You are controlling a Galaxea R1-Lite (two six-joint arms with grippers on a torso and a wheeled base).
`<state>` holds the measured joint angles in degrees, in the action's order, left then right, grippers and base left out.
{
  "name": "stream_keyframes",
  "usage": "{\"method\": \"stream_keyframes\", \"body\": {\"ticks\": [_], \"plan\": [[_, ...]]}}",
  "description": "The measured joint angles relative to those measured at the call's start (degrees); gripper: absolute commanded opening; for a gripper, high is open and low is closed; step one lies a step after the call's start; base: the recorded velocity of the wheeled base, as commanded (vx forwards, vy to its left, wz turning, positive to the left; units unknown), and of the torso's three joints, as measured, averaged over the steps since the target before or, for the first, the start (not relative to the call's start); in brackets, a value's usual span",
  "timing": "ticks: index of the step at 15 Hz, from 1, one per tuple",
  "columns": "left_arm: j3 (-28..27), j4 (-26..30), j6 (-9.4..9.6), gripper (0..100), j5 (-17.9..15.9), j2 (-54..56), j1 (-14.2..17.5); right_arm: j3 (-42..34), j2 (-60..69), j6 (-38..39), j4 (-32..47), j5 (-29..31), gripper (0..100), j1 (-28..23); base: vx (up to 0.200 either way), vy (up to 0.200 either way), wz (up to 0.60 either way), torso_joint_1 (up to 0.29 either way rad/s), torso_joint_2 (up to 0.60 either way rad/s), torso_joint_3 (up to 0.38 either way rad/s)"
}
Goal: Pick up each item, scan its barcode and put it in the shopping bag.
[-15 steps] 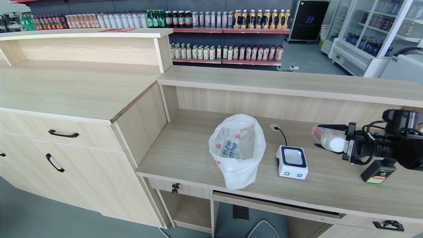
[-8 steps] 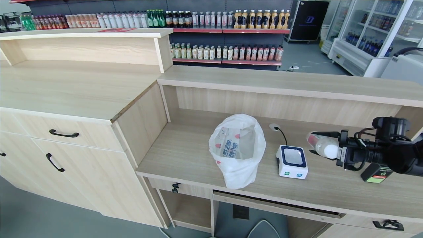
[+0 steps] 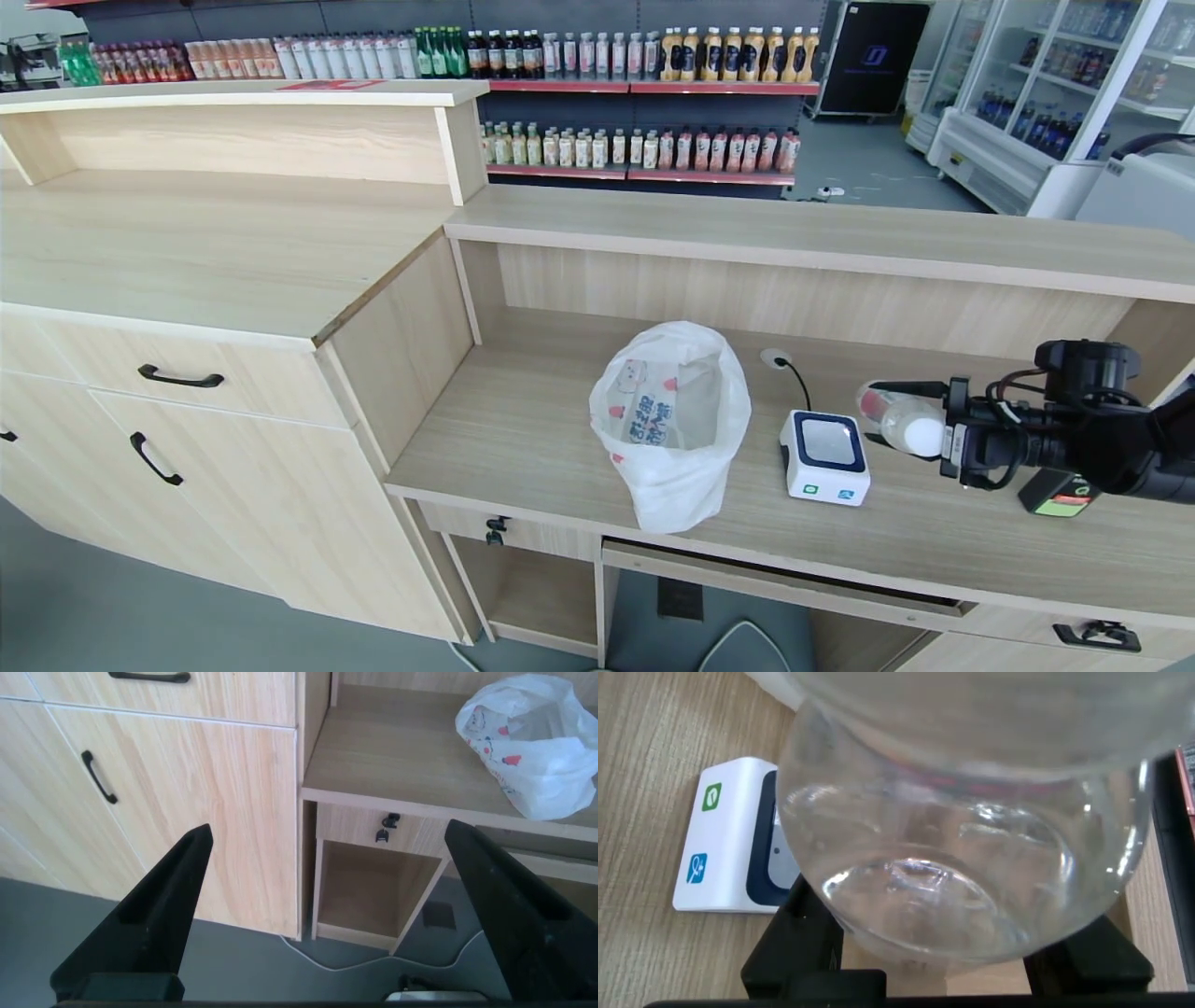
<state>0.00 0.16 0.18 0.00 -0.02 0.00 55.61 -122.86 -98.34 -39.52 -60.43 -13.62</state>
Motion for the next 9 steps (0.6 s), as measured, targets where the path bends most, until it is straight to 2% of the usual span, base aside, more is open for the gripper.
{"method": "stream_keyframes", "body": {"ticks": [9], "plan": [[0.00, 0.02, 0.00, 100, 0.00, 0.00, 0.00, 3.93, -3.39, 1.61, -0.02, 0.05, 0, 3.47, 0.000, 0.000, 0.00, 0.000, 0.00, 0.000]]}}
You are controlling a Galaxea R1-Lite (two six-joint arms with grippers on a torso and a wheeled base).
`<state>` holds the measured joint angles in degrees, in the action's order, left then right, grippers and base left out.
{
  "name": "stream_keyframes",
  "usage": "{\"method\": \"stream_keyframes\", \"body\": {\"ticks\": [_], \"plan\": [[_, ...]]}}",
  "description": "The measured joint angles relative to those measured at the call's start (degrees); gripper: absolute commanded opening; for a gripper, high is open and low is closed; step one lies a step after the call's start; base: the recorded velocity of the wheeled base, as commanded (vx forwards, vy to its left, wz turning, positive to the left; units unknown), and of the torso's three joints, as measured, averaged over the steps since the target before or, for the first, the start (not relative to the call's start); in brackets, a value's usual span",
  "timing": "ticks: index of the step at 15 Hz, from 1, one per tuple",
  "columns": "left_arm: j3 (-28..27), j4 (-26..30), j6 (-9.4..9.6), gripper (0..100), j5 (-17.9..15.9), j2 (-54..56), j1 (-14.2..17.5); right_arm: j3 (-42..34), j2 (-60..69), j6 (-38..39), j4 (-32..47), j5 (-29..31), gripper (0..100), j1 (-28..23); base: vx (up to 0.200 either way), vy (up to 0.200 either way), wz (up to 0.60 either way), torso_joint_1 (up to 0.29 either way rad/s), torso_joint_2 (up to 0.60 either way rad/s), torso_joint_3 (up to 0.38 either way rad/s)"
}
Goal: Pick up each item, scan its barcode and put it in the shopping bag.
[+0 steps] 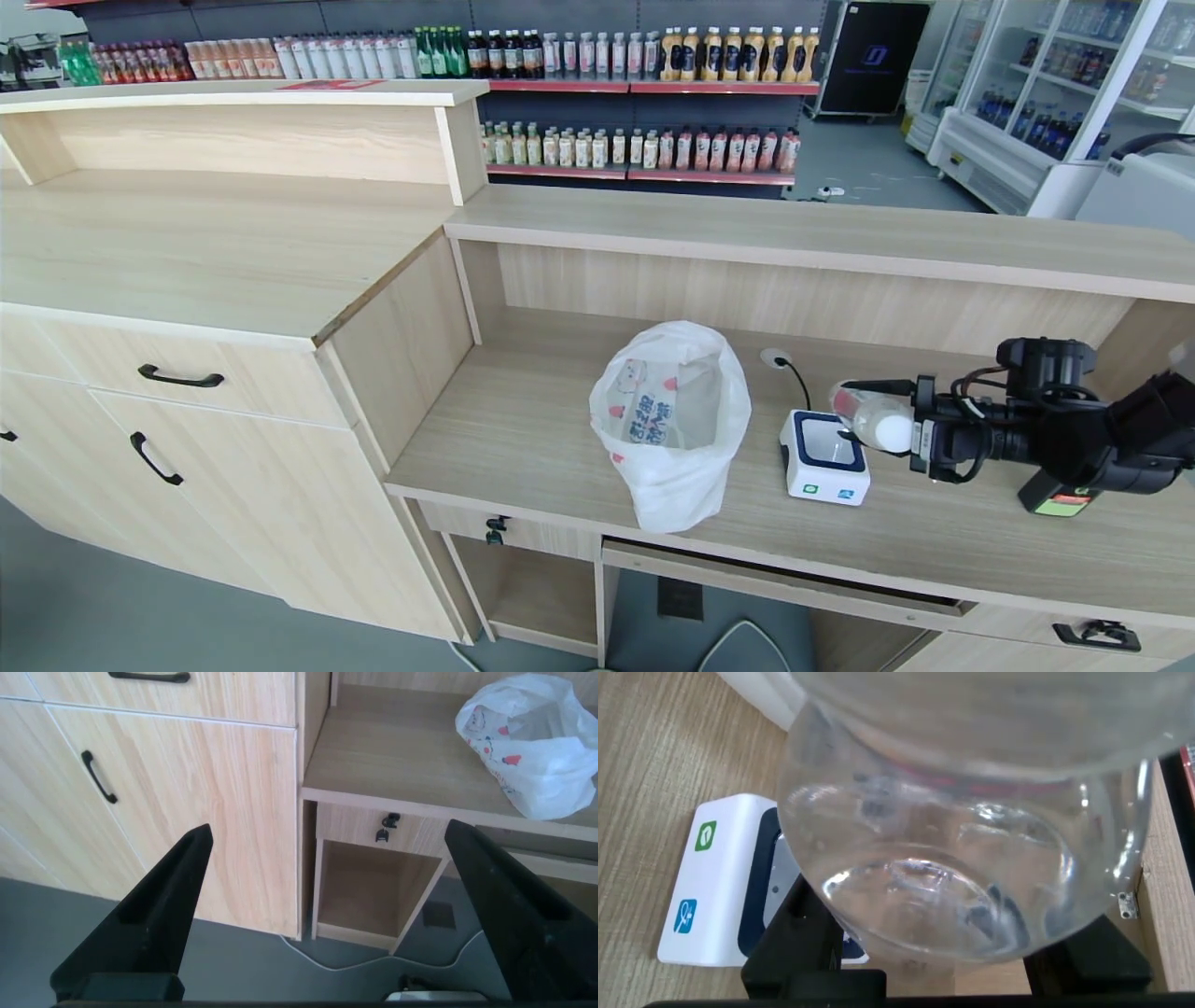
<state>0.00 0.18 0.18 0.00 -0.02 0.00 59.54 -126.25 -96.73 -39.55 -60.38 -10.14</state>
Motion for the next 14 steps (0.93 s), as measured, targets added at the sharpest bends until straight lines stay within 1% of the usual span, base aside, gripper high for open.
{"method": "stream_keyframes", "body": {"ticks": [6, 14], "plan": [[0.00, 0.00, 0.00, 100, 0.00, 0.00, 0.00, 2.34, -2.36, 0.13, 0.00, 0.02, 0, 1.13, 0.000, 0.000, 0.00, 0.000, 0.00, 0.000], [0.00, 0.00, 0.00, 100, 0.00, 0.00, 0.00, 6.52, -5.62, 2.80, -0.06, 0.02, 0, 2.76, 0.000, 0.000, 0.00, 0.000, 0.00, 0.000]]}}
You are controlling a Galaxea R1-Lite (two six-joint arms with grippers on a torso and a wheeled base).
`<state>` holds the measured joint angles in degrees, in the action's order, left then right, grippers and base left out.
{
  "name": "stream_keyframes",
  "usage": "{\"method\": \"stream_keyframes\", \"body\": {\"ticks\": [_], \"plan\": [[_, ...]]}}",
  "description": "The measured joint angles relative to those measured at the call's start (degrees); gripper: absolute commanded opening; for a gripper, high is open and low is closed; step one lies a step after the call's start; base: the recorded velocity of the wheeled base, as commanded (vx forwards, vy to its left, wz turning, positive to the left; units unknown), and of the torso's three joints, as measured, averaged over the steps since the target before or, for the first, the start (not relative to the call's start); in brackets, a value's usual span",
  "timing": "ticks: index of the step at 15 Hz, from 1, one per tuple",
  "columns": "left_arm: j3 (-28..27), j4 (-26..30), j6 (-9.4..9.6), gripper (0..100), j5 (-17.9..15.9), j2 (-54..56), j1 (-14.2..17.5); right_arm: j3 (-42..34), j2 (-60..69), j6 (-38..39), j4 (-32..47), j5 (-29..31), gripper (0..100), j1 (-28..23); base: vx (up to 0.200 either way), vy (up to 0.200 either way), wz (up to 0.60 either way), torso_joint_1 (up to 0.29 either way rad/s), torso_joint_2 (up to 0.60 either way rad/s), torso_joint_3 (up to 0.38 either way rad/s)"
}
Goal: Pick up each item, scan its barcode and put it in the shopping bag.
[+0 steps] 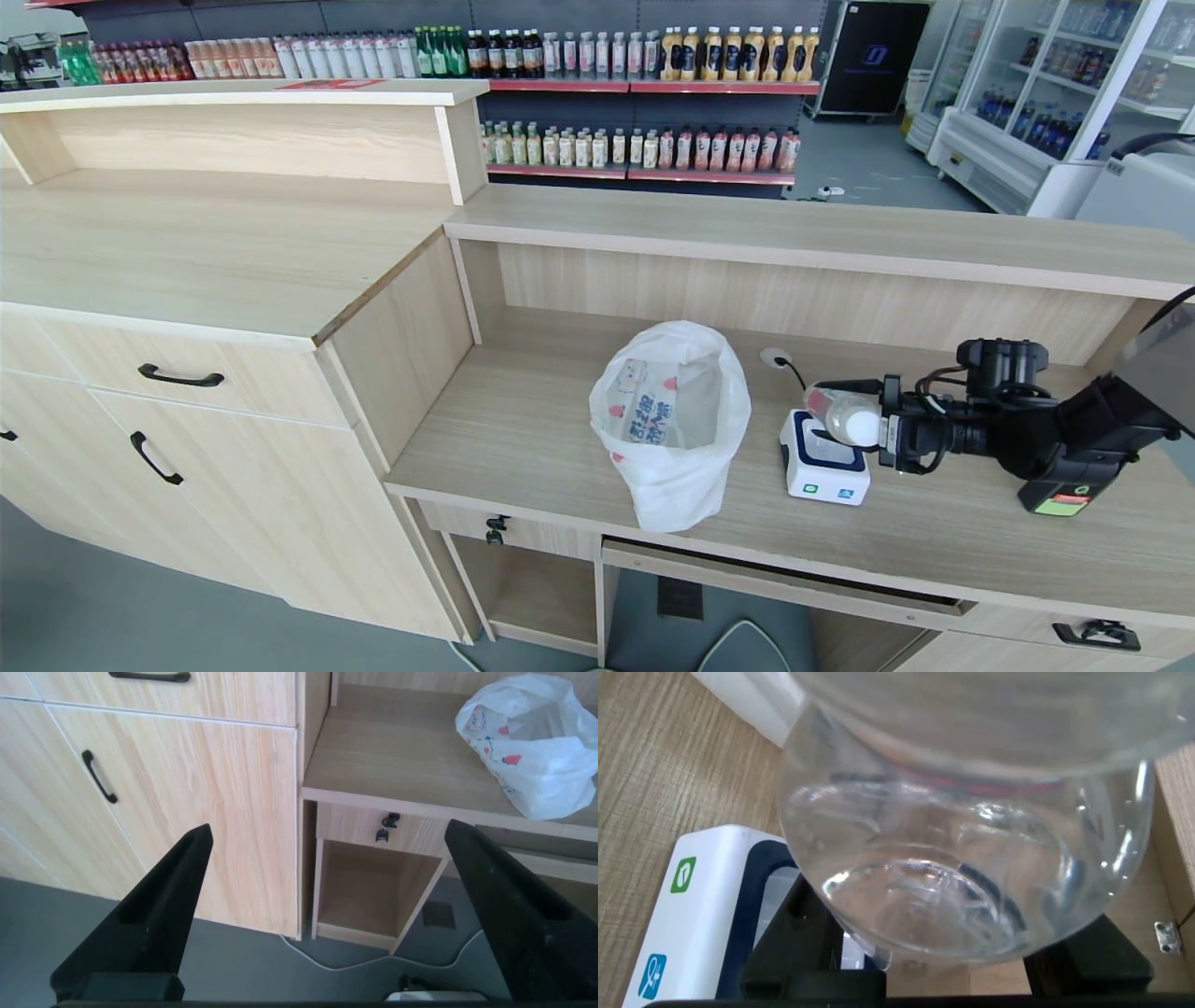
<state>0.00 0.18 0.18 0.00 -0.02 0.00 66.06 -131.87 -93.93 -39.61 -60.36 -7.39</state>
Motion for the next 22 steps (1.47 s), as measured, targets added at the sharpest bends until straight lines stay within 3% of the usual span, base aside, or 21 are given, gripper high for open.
{"method": "stream_keyframes", "body": {"ticks": [13, 18, 22], "plan": [[0.00, 0.00, 0.00, 100, 0.00, 0.00, 0.00, 0.85, -0.57, 1.90, 0.17, 0.04, 0, 0.59, 0.000, 0.000, 0.00, 0.000, 0.00, 0.000], [0.00, -0.02, 0.00, 100, 0.00, 0.00, 0.00, -0.83, 10.92, 22.54, 0.15, -0.07, 0, -0.95, 0.000, 0.000, 0.00, 0.000, 0.00, 0.000], [0.00, -0.02, 0.00, 100, 0.00, 0.00, -0.05, -5.69, 22.91, 38.86, 1.29, 0.41, 0, -8.37, 0.000, 0.000, 0.00, 0.000, 0.00, 0.000]]}}
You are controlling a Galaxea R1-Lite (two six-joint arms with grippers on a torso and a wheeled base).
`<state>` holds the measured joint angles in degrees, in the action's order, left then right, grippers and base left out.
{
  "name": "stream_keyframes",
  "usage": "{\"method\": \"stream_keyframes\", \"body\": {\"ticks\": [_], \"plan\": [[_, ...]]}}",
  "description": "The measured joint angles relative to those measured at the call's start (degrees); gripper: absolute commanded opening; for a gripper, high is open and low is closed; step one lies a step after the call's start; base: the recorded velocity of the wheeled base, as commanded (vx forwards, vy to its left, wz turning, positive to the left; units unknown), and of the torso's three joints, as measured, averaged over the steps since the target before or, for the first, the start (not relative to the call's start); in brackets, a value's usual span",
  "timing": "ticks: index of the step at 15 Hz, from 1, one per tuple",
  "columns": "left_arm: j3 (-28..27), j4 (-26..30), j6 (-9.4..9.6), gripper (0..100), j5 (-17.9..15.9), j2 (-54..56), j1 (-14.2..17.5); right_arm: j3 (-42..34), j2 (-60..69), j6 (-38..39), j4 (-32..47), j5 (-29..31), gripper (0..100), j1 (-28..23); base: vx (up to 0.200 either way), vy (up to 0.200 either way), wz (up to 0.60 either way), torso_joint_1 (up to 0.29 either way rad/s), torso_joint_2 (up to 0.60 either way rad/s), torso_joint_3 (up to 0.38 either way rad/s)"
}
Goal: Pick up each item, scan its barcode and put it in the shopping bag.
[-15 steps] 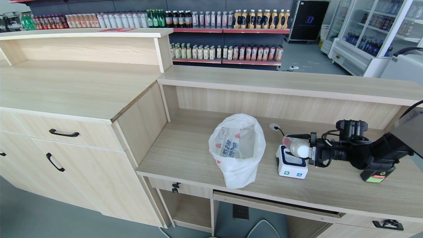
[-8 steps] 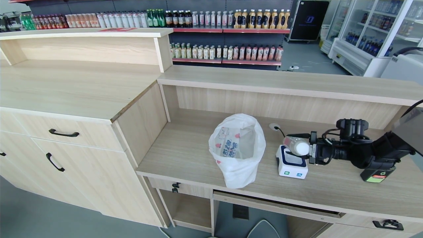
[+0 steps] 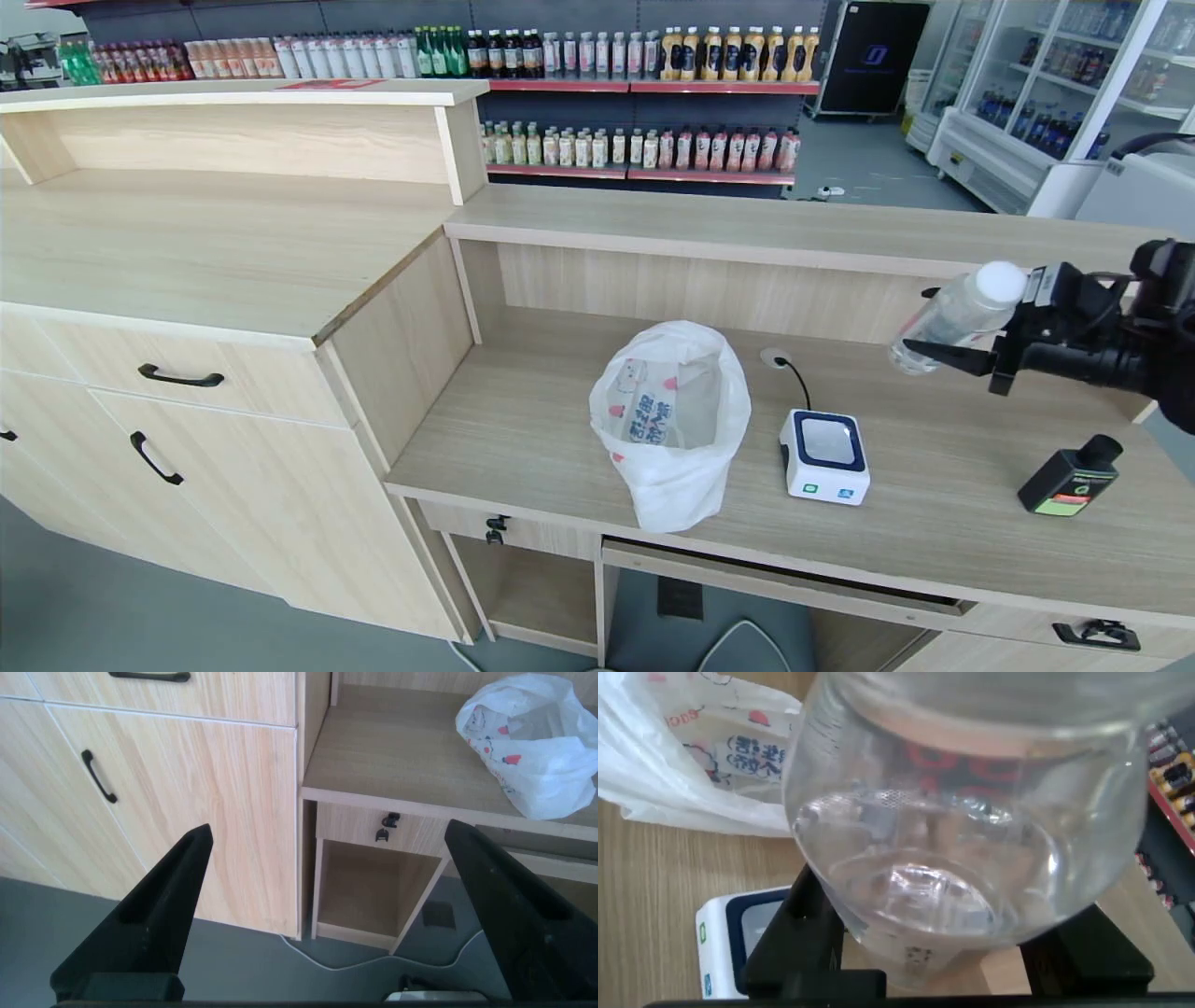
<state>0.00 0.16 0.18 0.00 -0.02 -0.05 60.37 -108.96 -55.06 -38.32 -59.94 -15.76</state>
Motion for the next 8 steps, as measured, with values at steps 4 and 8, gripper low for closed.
{"method": "stream_keyframes", "body": {"ticks": [4, 8], "plan": [[0.00, 0.00, 0.00, 100, 0.00, 0.00, 0.05, -2.43, 7.28, 6.90, 7.08, 1.48, 0, -7.78, 0.000, 0.000, 0.00, 0.000, 0.00, 0.000], [0.00, 0.02, 0.00, 100, 0.00, 0.00, 0.05, -2.63, 9.98, 19.60, 8.57, 12.26, 0, -10.12, 0.000, 0.000, 0.00, 0.000, 0.00, 0.000]]}}
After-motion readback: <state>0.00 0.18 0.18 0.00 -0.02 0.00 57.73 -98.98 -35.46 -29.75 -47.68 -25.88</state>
